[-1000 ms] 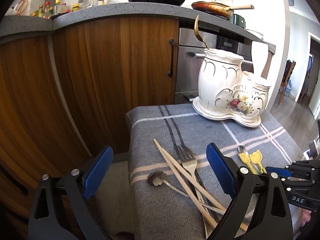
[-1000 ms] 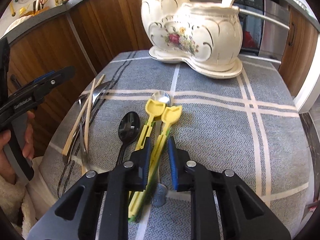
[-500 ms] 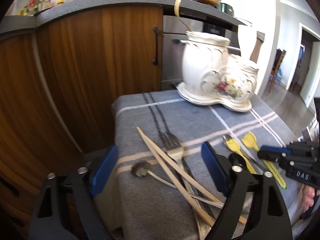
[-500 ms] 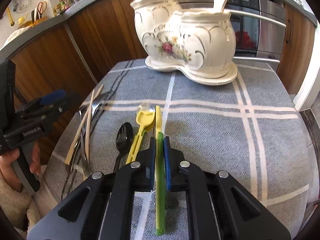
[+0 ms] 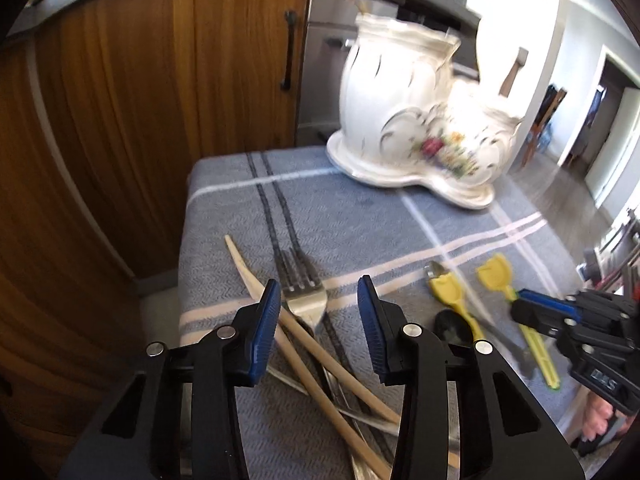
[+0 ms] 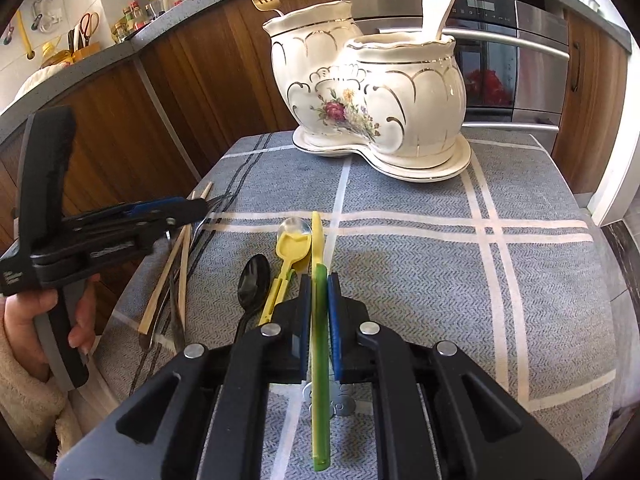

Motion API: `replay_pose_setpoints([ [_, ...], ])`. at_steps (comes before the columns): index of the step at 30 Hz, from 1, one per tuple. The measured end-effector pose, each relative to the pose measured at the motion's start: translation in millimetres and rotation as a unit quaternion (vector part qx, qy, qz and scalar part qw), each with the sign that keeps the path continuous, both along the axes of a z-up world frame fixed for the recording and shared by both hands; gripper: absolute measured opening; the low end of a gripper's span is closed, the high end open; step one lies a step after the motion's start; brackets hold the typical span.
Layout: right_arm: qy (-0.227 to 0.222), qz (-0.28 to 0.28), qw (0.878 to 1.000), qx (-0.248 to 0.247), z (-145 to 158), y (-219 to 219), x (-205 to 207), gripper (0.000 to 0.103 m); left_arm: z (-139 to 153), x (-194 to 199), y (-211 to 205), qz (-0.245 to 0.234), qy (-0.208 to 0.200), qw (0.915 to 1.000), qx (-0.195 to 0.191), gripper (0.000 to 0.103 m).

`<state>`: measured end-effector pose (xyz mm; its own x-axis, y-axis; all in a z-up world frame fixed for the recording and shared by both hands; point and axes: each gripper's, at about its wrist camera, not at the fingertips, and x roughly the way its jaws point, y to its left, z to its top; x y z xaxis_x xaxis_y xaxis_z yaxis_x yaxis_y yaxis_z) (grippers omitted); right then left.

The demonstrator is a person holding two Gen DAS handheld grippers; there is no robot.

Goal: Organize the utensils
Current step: 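Grasp the silver fork with the left tool while the right tool holds the spoon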

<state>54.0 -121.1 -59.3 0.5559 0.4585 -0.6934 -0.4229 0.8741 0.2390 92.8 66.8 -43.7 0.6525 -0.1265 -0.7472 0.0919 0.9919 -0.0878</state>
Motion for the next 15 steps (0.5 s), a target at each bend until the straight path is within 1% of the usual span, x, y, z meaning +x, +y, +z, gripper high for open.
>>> replay_pose_setpoints([
  [2,0.000,0.001,1.000,-0.001,0,1,0,0.008,-4,6,-1,0.004,0.009,0.9999,0.006,0.042],
  [7,-0.004,-0.003,1.000,-0.001,2,-1,0,0.008,-12,18,1,0.013,0.029,0.9995,0.006,0.041],
  [11,-0.004,-0.005,1.000,0.000,3,-3,1,0.008,-15,22,1,0.018,0.033,0.9992,0.014,0.033],
  [15,-0.005,-0.005,1.000,0.001,3,-3,0,0.008,-15,23,-2,0.013,0.032,0.9992,0.022,0.032],
])
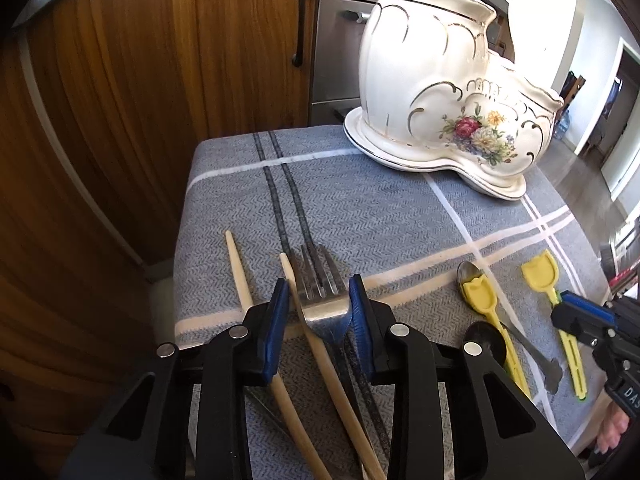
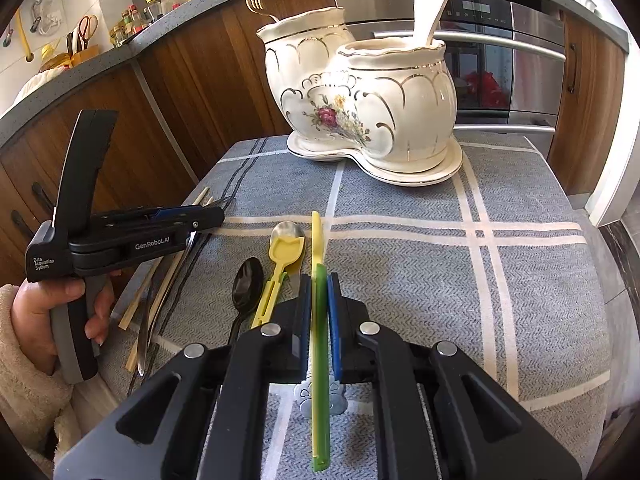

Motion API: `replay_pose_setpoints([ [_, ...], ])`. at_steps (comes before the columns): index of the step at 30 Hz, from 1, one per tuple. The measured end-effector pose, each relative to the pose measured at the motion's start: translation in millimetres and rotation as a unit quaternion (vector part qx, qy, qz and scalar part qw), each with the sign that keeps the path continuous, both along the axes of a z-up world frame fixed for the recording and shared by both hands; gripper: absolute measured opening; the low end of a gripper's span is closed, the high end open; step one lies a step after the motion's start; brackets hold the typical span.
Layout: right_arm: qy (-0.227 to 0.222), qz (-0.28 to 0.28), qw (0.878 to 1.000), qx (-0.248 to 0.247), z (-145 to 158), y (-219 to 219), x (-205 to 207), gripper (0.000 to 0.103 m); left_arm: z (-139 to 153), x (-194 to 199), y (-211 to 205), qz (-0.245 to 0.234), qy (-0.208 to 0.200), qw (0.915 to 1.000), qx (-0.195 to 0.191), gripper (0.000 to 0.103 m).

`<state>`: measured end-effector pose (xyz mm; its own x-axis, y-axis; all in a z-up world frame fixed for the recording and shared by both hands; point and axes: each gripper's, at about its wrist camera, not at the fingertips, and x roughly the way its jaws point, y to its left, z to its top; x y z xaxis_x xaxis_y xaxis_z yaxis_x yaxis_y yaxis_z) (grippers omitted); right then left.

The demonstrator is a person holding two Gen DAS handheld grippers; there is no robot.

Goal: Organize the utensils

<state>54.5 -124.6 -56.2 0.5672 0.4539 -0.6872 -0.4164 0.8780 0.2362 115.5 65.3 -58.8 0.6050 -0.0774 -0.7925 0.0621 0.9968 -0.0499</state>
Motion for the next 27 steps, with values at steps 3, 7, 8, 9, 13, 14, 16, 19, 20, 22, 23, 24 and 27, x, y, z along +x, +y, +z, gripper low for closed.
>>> replay_pose_setpoints([
  [3,-0.002,-0.001,1.000,0.001,0,-1,-1,0.008,4,-2,-3,-0.007,-0.006,0.9999,-0.005,0.025],
  [7,-0.006,-0.002,1.000,0.000,1,-1,-2,0.008,16,-10,-7,-0.020,-0.029,0.9994,-0.003,0.024],
  [8,-0.006,-0.002,1.000,-0.001,1,-1,-2,0.008,19,-10,-9,-0.024,-0.031,0.9992,-0.003,0.024],
  [9,-0.005,-0.003,1.000,0.001,1,-1,-2,0.008,20,-11,-10,-0.026,-0.032,0.9992,-0.003,0.024],
  [13,-0.006,-0.003,1.000,0.002,2,0,-3,0.008,24,-14,-10,-0.028,-0.039,0.9988,-0.015,0.024],
  [14,-0.007,-0.003,1.000,0.002,2,-1,-3,0.008,26,-16,-10,-0.027,-0.042,0.9986,-0.017,0.024],
  [16,-0.009,-0.004,1.000,0.002,3,-1,-3,0.008,33,-19,-10,-0.030,-0.051,0.9980,-0.024,0.023],
  [19,-0.013,-0.006,1.000,0.006,5,-3,-4,0.008,44,-23,-10,-0.033,-0.066,0.9968,-0.031,0.023],
  [20,-0.014,-0.007,1.000,0.007,6,-4,-4,0.008,49,-25,-11,-0.034,-0.073,0.9963,-0.032,0.023],
  [22,-0.021,-0.007,1.000,0.009,9,-4,-5,0.008,58,-29,-11,-0.035,-0.086,0.9951,-0.033,0.023],
  [23,-0.024,-0.006,1.000,0.009,10,-5,-6,0.008,62,-31,-11,-0.035,-0.091,0.9946,-0.035,0.023],
  [24,-0.026,-0.005,1.000,0.010,12,-5,-6,0.008,66,-34,-11,-0.036,-0.097,0.9939,-0.037,0.023],
  [27,-0.032,-0.006,0.999,0.012,16,-6,-6,0.008,75,-39,-10,-0.038,-0.110,0.9924,-0.040,0.023],
])
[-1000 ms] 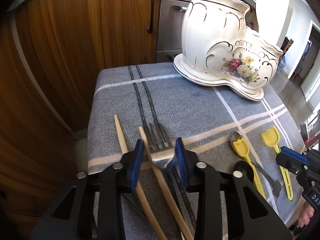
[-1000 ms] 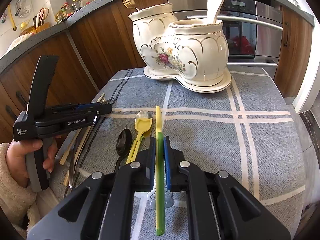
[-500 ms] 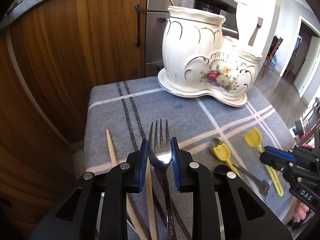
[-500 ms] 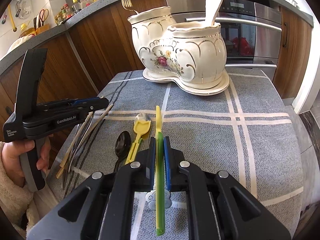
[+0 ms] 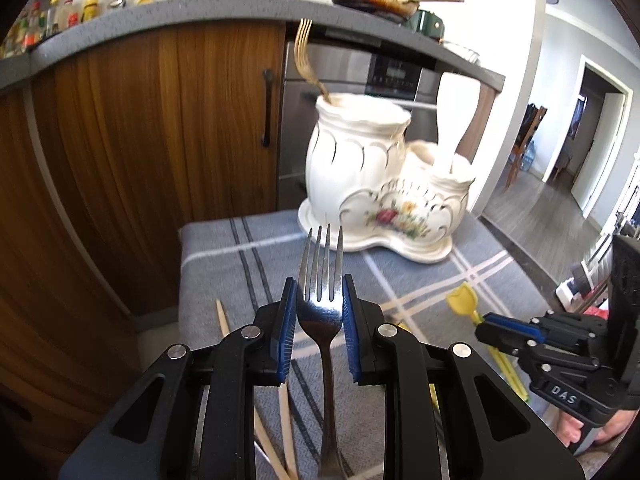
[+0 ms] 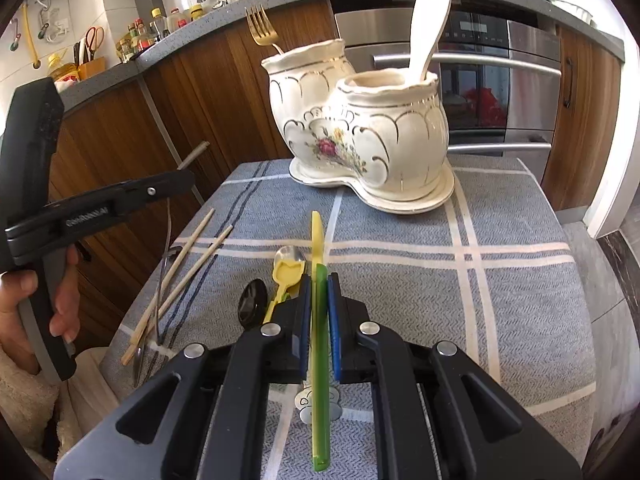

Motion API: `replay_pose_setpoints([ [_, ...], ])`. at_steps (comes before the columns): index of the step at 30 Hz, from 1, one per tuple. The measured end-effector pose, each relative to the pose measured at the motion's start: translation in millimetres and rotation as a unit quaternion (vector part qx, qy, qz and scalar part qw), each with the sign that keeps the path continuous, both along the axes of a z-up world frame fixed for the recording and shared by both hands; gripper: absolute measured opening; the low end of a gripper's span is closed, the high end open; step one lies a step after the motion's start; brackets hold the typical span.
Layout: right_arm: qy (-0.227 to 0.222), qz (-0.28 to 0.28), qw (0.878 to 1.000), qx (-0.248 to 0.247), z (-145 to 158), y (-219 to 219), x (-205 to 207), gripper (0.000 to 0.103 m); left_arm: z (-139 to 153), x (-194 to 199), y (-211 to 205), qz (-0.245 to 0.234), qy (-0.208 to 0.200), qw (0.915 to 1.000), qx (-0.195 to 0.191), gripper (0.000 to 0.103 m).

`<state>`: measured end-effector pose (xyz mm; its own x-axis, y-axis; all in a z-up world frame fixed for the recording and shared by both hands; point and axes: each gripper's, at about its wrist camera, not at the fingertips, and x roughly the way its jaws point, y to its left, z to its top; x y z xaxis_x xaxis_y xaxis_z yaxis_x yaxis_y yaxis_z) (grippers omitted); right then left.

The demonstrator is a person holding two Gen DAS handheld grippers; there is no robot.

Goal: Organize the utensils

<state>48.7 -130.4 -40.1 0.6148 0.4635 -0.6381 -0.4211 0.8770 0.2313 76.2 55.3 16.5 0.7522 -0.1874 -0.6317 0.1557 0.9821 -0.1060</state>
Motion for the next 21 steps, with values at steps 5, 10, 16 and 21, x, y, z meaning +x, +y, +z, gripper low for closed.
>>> replay_pose_setpoints([
  [5,-0.011,-0.004,1.000,0.001,6,-2,-1,0.008,16,-8,2,0.000,-0.020,0.9998,-0.003,0.023],
  [10,-0.029,-0.006,1.000,0.002,16,-3,-2,0.008,27,-11,4,0.001,-0.036,0.9993,-0.009,0.022],
  [16,-0.044,-0.011,0.999,0.010,26,-8,-2,0.008,38,-16,2,0.000,-0.055,0.9985,-0.007,0.021],
  [21,-0.050,-0.014,0.999,0.013,31,-11,-2,0.008,47,-18,1,0.001,-0.066,0.9978,-0.007,0.021],
])
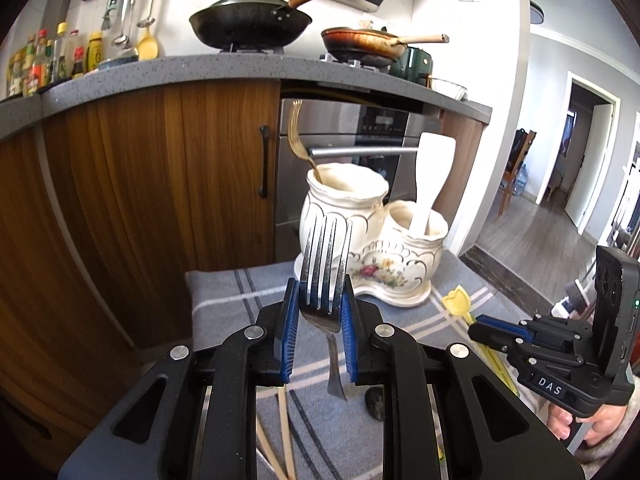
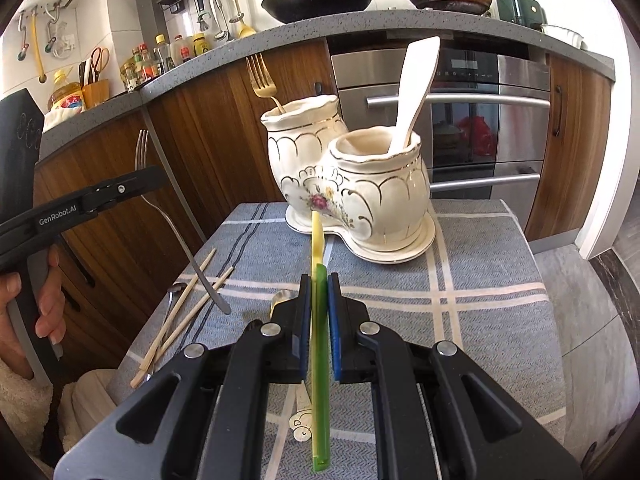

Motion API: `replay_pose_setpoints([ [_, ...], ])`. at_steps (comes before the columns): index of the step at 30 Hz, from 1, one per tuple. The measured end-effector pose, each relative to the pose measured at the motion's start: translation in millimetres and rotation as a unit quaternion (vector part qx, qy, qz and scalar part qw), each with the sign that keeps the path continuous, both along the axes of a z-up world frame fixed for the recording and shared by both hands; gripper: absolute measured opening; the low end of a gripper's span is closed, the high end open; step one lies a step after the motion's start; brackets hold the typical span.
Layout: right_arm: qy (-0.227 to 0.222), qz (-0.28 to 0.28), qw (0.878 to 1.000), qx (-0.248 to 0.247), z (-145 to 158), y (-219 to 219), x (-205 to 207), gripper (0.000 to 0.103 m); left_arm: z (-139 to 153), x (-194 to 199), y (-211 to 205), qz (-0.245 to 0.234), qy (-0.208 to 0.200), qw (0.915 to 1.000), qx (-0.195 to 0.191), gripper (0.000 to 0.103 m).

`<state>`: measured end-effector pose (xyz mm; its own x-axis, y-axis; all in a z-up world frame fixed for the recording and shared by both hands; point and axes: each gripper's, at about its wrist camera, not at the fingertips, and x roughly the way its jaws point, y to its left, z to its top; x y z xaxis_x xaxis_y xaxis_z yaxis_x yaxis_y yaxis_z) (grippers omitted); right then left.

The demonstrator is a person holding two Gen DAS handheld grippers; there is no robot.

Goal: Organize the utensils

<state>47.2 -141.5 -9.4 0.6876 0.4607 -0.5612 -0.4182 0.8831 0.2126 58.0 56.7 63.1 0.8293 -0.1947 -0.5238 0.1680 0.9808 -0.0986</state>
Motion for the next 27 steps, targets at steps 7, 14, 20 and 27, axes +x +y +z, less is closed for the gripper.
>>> replay_pose_setpoints([
  [7,-0.005,0.003,1.000,0.001,4,1,-2,0.008,8,-2,-4,-0.010,-0.006,0.9999,0.003,0.003],
  [14,-0.012,0.003,1.000,0.003,9,-1,-2,0.008,6,-2,-7,-0.011,-0.007,0.9999,0.007,0.003],
  [20,-0.025,0.000,1.000,0.013,24,-6,5,0.008,22,-6,-10,-0.017,-0.028,0.9994,0.013,0.003],
  [27,-0.071,-0.014,0.997,0.035,56,-11,29,0.008,56,2,-18,-0.034,-0.060,0.9972,0.028,0.003],
])
